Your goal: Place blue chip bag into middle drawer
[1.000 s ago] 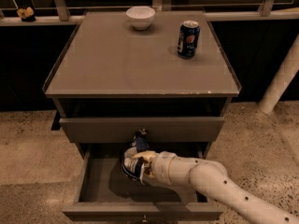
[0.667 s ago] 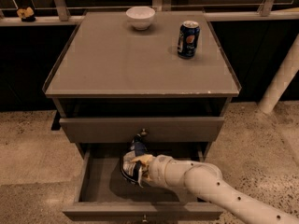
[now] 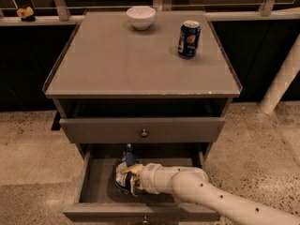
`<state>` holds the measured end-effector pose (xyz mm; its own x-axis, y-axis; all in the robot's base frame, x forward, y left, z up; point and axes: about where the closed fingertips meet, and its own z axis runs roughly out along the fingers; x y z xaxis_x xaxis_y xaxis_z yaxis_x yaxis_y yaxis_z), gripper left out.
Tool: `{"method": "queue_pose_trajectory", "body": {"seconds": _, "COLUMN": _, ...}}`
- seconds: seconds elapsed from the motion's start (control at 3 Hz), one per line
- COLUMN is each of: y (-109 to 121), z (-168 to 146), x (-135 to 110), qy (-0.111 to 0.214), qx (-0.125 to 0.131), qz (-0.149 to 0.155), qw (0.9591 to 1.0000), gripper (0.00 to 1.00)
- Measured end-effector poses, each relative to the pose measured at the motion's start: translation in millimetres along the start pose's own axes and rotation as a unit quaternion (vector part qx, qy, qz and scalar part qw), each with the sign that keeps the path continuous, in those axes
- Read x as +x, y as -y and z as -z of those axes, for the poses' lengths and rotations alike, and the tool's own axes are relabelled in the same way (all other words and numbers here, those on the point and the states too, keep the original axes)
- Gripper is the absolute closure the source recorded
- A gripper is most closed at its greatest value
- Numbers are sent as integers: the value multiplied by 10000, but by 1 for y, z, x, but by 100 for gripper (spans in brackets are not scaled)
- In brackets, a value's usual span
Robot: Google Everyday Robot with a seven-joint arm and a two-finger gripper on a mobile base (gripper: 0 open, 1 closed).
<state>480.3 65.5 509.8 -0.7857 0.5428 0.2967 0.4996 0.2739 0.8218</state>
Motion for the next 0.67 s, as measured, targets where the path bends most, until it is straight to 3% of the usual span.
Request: {"method": "queue_pose_trajectory", "body": {"seconds": 0.67, "y": 19, "z": -31, "x": 7, "qy": -172, "qx": 252, "qz": 124, "qw": 9995, "gripper": 100}}
